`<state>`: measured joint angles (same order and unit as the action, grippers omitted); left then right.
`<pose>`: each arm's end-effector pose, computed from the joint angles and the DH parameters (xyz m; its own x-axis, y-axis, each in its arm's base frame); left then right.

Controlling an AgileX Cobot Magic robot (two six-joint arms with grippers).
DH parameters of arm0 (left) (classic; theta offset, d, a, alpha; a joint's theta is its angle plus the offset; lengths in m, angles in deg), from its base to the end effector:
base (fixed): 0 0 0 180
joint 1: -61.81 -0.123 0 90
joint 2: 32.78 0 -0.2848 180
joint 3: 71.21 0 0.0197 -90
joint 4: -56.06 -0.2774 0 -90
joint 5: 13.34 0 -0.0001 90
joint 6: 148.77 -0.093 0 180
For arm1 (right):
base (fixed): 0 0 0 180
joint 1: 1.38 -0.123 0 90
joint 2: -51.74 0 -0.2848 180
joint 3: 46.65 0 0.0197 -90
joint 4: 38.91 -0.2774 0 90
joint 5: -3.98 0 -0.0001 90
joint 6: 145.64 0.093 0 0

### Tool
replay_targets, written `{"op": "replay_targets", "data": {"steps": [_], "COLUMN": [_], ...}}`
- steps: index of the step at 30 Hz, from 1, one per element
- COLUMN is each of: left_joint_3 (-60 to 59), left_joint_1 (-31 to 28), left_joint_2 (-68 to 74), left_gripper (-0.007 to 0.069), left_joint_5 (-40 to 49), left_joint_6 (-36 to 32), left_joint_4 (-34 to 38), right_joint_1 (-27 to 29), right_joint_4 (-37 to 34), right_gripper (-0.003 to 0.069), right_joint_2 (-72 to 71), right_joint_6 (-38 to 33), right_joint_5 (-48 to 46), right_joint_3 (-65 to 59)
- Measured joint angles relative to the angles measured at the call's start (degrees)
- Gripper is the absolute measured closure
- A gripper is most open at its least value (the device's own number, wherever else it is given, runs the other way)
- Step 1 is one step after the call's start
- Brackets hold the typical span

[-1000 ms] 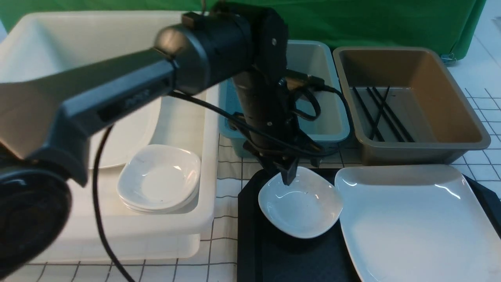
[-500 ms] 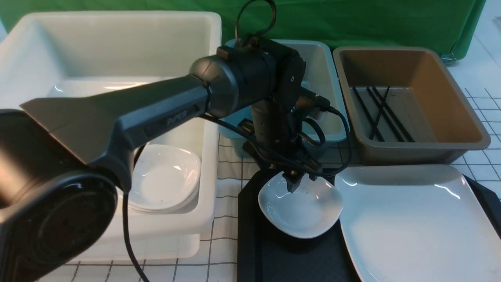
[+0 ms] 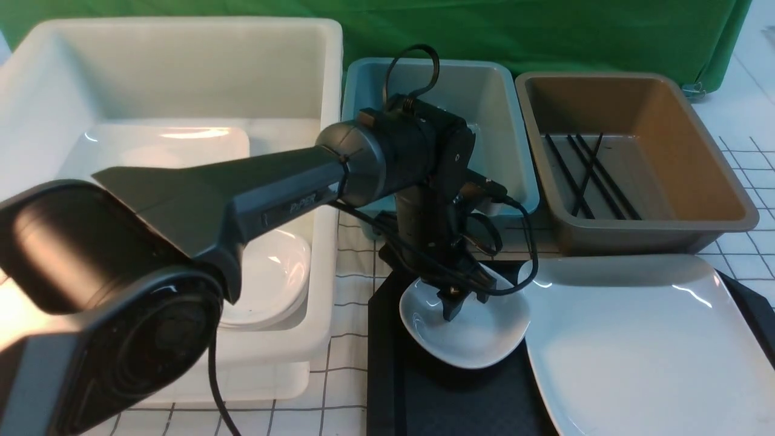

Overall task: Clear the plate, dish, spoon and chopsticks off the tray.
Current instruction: Use the left arm to grab a small plate from the dinner plate

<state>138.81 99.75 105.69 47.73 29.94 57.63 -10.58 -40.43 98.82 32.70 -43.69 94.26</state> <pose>0.3925 -0.3088 0.1513 -0.7697 0.6118 -0.1823 0.6253 0.7801 -0.0219 0.1463 0.0255 0.3053 -0.6816 -0.1216 -0.7215 -0.1814 0.9834 0.0056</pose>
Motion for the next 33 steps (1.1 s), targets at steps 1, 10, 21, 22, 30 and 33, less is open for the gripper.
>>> {"op": "replay_targets", "data": {"steps": [1, 10, 21, 22, 30, 33], "left_joint_3": [0.0, 0.07, 0.39, 0.39, 0.35, -0.12], "left_joint_1": [0.0, 0.0, -0.13, -0.07, -1.51, -8.05], "left_joint_2": [0.0, 0.26, -5.75, -7.22, -28.66, -35.49], "left_gripper": [0.0125, 0.0333, 0.0596, 0.0604, 0.0615, 0.0615], "left_joint_5": [0.05, 5.49, 9.05, 8.38, 1.6, 4.58], "left_joint_6": [0.0, 0.0, 0.0, 0.0, 2.37, 5.06], "left_joint_4": [0.41, 4.98, 10.81, 11.53, 6.67, 2.83], "right_joint_1": [0.0, 0.0, 0.0, 0.0, 0.0, 0.0], "right_joint_4": [0.0, 0.0, 0.0, 0.0, 0.0, 0.0], "right_gripper": [0.0618, 0.0596, 0.0583, 0.0582, 0.0573, 0.0569], "right_joint_2": [0.0, 0.0, 0.0, 0.0, 0.0, 0.0], "right_joint_6": [0.0, 0.0, 0.0, 0.0, 0.0, 0.0], "right_joint_5": [0.0, 0.67, 1.49, 1.49, 1.53, 1.53], "right_joint_3": [0.0, 0.0, 0.0, 0.0, 0.0, 0.0]}}
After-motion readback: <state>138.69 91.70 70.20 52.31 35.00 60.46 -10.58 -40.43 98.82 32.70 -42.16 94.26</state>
